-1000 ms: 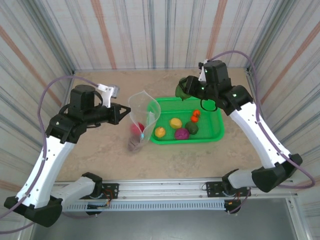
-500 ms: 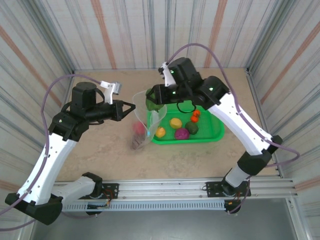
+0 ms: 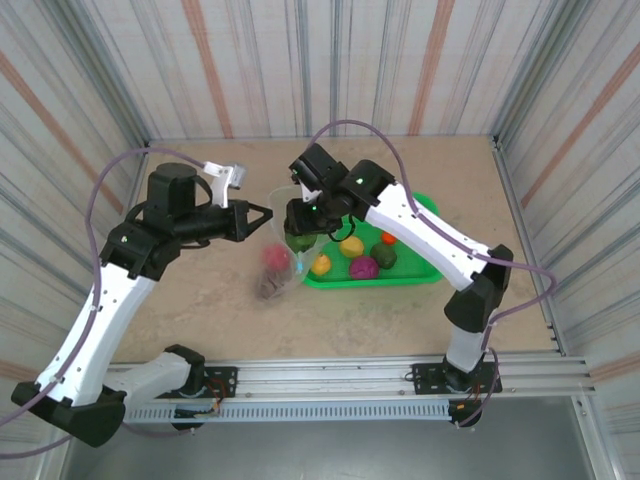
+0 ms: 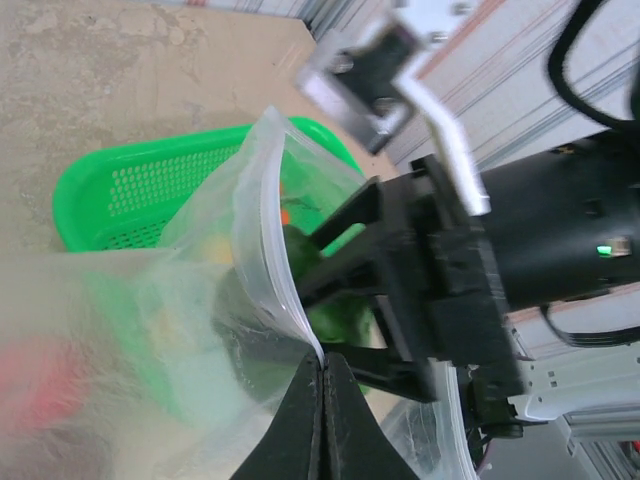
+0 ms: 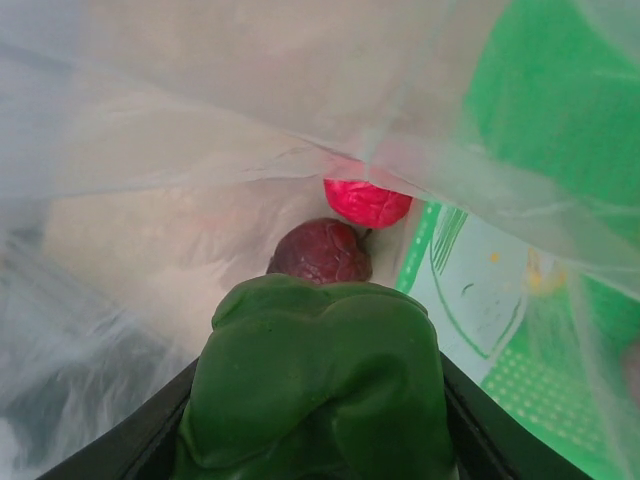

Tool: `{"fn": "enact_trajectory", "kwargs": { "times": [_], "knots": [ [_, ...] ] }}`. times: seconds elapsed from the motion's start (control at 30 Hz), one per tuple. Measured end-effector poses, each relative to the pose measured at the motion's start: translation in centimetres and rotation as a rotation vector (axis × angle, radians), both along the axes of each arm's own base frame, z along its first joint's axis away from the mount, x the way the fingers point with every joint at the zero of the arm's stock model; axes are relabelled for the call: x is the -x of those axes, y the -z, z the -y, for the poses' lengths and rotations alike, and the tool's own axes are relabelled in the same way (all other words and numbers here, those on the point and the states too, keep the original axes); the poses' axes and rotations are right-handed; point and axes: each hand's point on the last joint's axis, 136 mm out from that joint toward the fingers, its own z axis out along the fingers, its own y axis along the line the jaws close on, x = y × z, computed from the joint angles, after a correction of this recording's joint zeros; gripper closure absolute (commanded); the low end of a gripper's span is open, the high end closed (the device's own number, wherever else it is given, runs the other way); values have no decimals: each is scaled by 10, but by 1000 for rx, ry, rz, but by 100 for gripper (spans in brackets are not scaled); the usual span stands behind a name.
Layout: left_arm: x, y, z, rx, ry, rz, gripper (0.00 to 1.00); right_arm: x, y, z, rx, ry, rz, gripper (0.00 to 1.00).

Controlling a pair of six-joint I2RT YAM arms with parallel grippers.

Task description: Place the food in the zip-top bag and seal the zipper

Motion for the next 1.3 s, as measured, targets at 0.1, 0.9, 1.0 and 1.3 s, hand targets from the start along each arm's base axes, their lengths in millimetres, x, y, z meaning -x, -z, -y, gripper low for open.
{"fn": "enact_trajectory", "kwargs": {
  "times": [0.1,0.9,1.0,1.3],
  "knots": [
    [-6,5,3,-10,2,-17,100,-4,17,-10,-3,51,-43,75],
    [-5,7,3,-38,19,-12,100,-14,63,-39,-127,159,-121,16],
    [-5,7,3,-38,17,-10,100,-12,64,-34,-120,169,-115,44],
    [-3,6,-2,-48,2,12,100,-8,32,-21,-236,149,-48,100]
  ]
}}
